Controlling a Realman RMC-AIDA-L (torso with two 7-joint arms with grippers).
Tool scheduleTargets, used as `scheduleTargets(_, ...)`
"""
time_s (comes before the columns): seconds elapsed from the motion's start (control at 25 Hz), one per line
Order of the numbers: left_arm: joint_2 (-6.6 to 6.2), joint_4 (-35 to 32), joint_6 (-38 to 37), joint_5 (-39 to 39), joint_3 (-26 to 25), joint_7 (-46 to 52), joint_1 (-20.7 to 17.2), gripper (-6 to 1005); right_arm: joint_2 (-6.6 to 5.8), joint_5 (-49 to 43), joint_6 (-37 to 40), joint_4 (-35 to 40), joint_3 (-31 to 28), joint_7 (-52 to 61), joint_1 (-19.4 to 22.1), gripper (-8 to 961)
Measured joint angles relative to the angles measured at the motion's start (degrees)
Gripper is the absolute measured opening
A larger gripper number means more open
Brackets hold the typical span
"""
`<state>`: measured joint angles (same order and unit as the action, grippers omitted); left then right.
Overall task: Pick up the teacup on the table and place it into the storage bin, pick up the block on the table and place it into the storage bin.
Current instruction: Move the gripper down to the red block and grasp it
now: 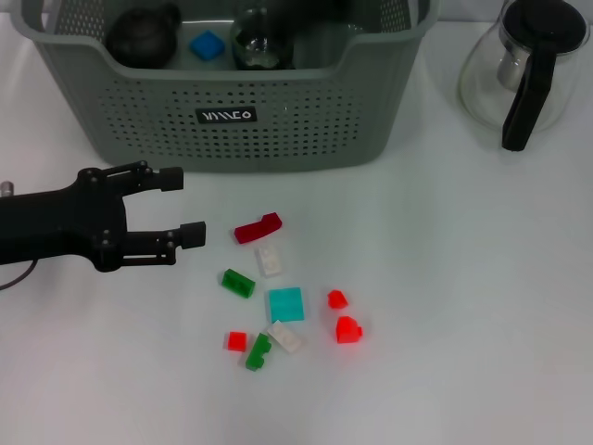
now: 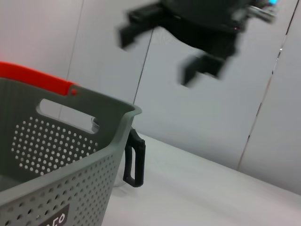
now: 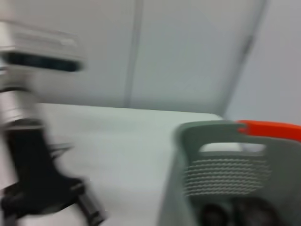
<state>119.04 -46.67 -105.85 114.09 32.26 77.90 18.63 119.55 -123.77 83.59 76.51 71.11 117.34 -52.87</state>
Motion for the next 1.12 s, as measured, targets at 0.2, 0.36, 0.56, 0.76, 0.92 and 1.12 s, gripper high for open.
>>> scheduleTargets(0.2, -0.2, 0.0, -0.04, 1.11, 0.09, -0.67, -0.02, 873, 0.4, 0.37, 12.92, 6.17, 1.17, -1.54, 7.38, 890)
scheduleTargets(0.36, -0.22, 0.0, 0.3, 1.62, 0.08, -0.71, -0.02, 873, 0.58, -2.07, 17.28, 3.85, 4.86, -1.42, 9.5, 887)
scheduleTargets(0.56, -0.21, 0.0, 0.39, 1.65, 0.09, -0.73, 0.0, 873, 0.68, -4.84, 17.06, -2.03, 10.76, -0.56, 9.52, 886)
scheduleTargets(0.76, 0.17, 0.03, 0.49, 1.67, -0.1, -0.74, 0.0, 873, 0.76, -6.32, 14.34, -7.31, 16.37, -0.85, 8.44, 885)
scheduleTargets(0.92, 0.42, 0.23, 0.54, 1.67, -0.18, -0.74, -0.18, 873, 0.78, -6.52, 11.16, -9.83, 21.36, -1.8, 8.12, 884)
scheduleTargets(1.12, 0.54, 1.12, 0.58, 1.65, -0.27, -0.74, -0.27, 873, 0.82, -7.36, 6.7, -12.05, 25.61, -3.45, 7.84, 883)
